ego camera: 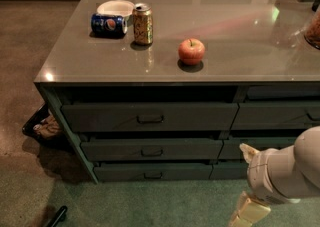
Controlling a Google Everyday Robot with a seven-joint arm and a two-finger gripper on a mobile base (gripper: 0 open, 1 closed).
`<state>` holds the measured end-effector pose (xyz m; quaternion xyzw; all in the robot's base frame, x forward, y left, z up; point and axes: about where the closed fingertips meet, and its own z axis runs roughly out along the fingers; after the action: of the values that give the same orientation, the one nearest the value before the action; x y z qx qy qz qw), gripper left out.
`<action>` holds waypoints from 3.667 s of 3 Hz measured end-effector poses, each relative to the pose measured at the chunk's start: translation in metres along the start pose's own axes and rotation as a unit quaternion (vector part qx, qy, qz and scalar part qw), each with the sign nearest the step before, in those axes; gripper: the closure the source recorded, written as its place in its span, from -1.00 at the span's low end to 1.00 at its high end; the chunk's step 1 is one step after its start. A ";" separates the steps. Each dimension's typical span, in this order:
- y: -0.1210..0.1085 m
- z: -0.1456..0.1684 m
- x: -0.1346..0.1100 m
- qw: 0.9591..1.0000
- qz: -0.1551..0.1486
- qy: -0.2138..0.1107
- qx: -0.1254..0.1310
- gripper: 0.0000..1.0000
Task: Open bottom drawer
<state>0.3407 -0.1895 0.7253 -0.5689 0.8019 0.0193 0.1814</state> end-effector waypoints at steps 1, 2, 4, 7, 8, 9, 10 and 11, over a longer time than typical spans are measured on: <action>-0.008 0.030 0.004 0.999 -0.022 -0.023 -0.006 -1.00; -0.024 0.088 0.010 0.997 -0.061 -0.029 -0.025 -1.00; -0.026 0.161 0.020 0.995 -0.095 -0.027 -0.034 -1.00; 0.059 0.288 0.036 0.992 -0.102 -0.020 -0.070 -1.00; 0.051 0.304 0.054 0.999 -0.007 0.000 -0.053 -1.00; 0.039 0.323 0.070 0.998 0.054 0.027 -0.034 -1.00; 0.037 0.323 0.070 0.998 0.055 0.027 -0.031 -1.00; 0.039 0.327 0.070 0.998 0.058 0.017 -0.033 -1.00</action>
Offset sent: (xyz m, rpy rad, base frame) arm 0.0871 0.0032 -0.1754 0.0186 0.0407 0.2968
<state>0.3732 -0.1612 0.3916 -0.5272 0.8355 0.0469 0.1478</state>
